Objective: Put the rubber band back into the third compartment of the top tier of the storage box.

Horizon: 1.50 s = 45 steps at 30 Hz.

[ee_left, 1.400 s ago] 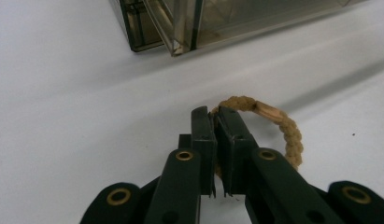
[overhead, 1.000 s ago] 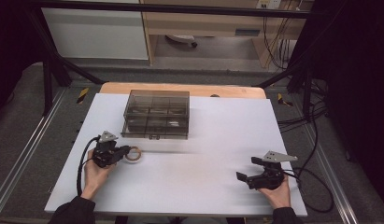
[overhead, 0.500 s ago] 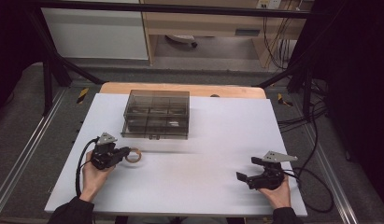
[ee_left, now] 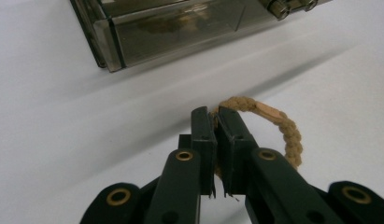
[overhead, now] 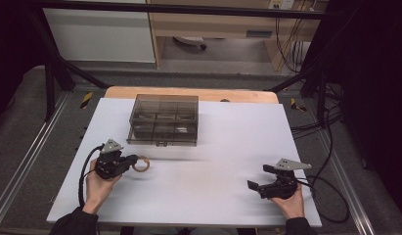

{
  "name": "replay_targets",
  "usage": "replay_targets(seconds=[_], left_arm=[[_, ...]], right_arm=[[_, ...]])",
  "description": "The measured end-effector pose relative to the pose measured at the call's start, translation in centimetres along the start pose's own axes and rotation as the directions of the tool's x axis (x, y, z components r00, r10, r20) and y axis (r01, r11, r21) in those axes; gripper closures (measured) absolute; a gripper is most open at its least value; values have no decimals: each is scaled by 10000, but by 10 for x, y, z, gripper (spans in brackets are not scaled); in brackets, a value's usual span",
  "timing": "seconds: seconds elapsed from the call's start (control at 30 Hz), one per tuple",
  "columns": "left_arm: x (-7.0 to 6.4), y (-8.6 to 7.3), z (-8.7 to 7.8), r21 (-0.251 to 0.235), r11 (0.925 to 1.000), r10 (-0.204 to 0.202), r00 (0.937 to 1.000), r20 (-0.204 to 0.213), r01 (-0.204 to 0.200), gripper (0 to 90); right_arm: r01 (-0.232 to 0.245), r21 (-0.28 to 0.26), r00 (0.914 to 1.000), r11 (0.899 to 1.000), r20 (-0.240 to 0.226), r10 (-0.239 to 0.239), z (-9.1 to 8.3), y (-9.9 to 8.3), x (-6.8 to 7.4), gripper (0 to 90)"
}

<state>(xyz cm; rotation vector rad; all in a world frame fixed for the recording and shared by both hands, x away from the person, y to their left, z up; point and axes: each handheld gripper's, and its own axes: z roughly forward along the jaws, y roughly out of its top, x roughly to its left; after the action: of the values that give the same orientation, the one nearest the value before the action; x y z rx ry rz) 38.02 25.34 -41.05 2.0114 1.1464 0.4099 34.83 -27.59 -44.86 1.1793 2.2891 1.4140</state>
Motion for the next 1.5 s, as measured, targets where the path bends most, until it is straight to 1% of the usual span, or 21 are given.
replay_targets(seconds=[0.17,0.4,0.7,0.93,1.5], left_arm=[[-4,3,-2,-72,9999,89,9999,81,-89,853],[-10,7,-5,-171,9996,221,9997,87,-219,853],[-16,12,-10,-356,9991,211,9997,88,-208,854],[-23,18,-11,-461,9982,394,9991,143,-387,853],[-34,33,-11,-582,9974,448,9987,259,-432,854]], right_arm=[[3,1,10000,10000,-1,-3,0,0,0,7],[-11,18,10000,10000,-6,11,0,0,0,7],[-8,11,10000,10000,6,8,0,0,0,7],[-2,37,10000,10000,27,2,0,0,0,7],[25,79,10000,10000,89,-25,1,0,0,7]])
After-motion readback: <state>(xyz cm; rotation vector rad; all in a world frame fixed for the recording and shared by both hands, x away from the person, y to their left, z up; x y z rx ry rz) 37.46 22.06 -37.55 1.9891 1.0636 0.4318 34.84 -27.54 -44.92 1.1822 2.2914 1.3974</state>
